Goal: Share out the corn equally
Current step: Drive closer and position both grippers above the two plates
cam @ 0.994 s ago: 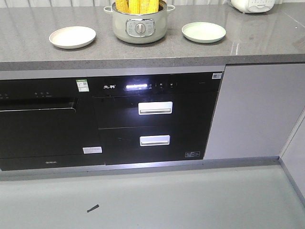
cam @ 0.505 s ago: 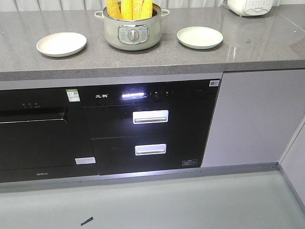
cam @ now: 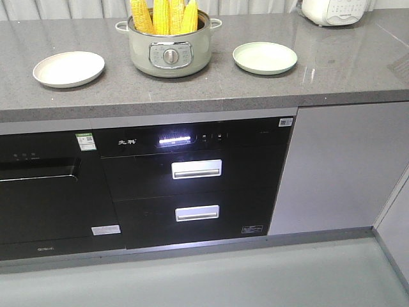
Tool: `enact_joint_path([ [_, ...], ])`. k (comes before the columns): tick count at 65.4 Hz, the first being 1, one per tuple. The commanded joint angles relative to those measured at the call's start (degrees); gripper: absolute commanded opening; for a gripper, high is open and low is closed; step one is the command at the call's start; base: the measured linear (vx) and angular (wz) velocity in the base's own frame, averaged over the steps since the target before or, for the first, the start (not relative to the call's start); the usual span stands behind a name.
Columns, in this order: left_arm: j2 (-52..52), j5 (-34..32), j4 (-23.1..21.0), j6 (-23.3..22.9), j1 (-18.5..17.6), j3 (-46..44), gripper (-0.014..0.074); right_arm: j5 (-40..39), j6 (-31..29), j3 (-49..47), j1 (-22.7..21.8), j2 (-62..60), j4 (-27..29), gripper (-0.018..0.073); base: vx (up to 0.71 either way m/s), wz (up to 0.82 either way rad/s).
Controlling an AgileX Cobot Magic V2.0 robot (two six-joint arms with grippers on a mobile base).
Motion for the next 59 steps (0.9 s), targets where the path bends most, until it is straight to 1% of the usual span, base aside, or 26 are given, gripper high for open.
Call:
enact_joint_path([
  [1, -0.9, -4.5, -0.6, -0.5, 0.1, 0.7, -0.0006, -4.3, 0.1, 0.6, 0.0, 0.1, -0.1, -0.0003, 0.13, -0.02],
  [59, -0.9, -4.5, -0.6, -0.5, 0.1, 0.7, -0.0006, -4.3, 0.1, 0.6, 0.0, 0.1, -0.1, -0.0003, 0.13, 0.03],
])
